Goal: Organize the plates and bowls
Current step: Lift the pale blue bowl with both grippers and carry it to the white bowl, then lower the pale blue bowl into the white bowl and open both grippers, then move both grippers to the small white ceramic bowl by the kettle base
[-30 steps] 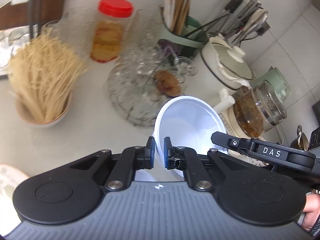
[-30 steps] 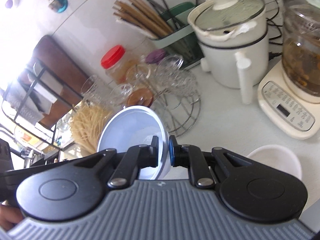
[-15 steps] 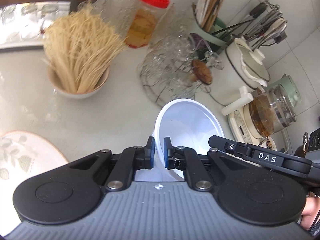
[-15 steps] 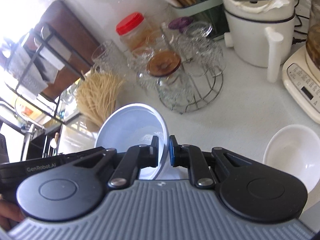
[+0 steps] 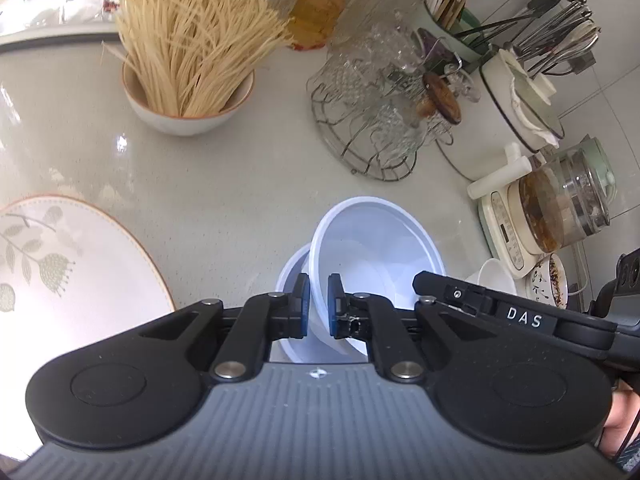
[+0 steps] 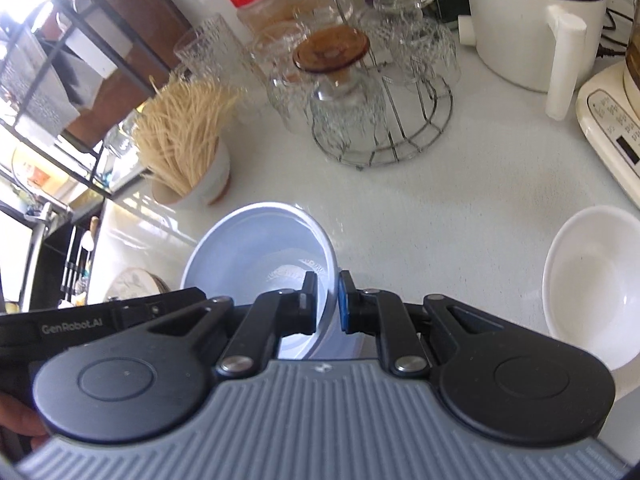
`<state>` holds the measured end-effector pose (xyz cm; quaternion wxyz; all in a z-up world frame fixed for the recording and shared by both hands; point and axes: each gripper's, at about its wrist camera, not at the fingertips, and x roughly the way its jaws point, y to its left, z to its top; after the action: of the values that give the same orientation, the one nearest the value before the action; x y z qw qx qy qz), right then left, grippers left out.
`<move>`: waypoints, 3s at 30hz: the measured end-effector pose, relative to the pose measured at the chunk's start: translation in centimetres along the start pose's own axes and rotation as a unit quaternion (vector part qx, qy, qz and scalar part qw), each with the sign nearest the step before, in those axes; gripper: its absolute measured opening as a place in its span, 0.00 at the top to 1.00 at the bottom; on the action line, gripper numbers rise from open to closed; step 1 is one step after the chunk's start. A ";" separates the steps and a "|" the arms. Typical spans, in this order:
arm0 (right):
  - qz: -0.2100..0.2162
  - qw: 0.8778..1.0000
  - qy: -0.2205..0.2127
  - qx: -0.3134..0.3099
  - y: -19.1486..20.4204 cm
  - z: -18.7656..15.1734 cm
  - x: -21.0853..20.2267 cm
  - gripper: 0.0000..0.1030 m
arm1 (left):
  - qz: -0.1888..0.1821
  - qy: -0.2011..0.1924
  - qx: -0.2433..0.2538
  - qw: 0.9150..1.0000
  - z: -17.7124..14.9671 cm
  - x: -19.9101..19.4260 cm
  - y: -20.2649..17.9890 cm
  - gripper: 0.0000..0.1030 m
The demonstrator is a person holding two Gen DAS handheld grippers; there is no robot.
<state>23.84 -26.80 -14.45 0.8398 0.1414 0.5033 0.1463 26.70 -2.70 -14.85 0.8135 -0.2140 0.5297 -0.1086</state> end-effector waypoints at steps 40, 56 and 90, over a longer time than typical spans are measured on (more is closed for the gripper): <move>0.008 0.999 -0.013 0.048 -1.0 -0.6 -0.2 0.55 | 0.024 -0.004 0.089 0.996 2.6 -1.5 -3.0 0.59; -0.028 0.986 -0.156 0.054 -1.3 0.1 -8.0 0.55 | -0.017 -0.075 0.181 0.980 4.4 -5.2 -9.8 0.58; -0.121 0.952 -0.225 0.167 -7.8 -5.7 -14.5 0.54 | -0.094 -0.012 0.284 0.954 1.1 -1.2 -18.5 0.58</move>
<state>13.06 -39.05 -8.32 0.9072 0.2468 0.3316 -0.0780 28.08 -18.35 -4.91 0.8330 -0.0241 0.4451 -0.3277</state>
